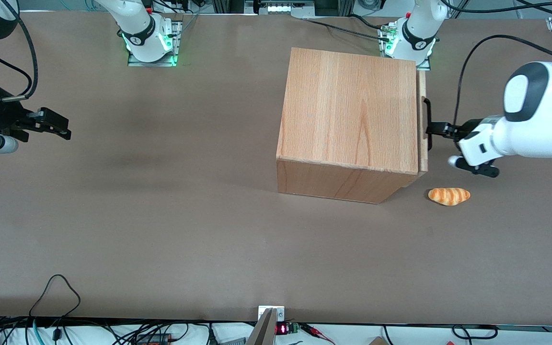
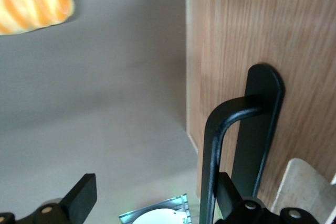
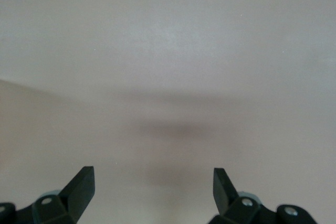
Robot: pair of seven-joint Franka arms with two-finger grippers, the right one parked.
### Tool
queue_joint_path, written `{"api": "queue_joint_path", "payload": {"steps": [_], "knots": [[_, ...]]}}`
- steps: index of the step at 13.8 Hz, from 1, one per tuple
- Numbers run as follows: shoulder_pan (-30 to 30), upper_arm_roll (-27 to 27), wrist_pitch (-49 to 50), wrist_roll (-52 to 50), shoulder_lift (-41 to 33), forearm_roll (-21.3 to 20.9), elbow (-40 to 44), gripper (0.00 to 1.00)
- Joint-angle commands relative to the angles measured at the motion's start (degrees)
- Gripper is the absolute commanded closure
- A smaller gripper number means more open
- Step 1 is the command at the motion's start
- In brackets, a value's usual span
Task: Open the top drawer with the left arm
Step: 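Pull the drawer out of the cabinet with the left gripper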
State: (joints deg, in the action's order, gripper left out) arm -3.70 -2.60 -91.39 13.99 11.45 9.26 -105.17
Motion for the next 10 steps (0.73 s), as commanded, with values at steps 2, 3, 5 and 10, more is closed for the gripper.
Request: {"api": "queue_joint_path", "payload": {"steps": [2, 3, 5, 10], "knots": [[-3.1, -0.2, -0.5, 3.4, -1.6, -1.5, -1.8, 0.0], [-3.6, -0.2, -0.5, 3.5, -1.5, -1.6, -1.8, 0.0], [-4.4, -0.2, -0.9, 5.1, -1.0, -2.0, -1.8, 0.0], [-6.7, -0.2, -2.0, 5.4, 0.6, -4.4, -1.4, 0.0]]}}
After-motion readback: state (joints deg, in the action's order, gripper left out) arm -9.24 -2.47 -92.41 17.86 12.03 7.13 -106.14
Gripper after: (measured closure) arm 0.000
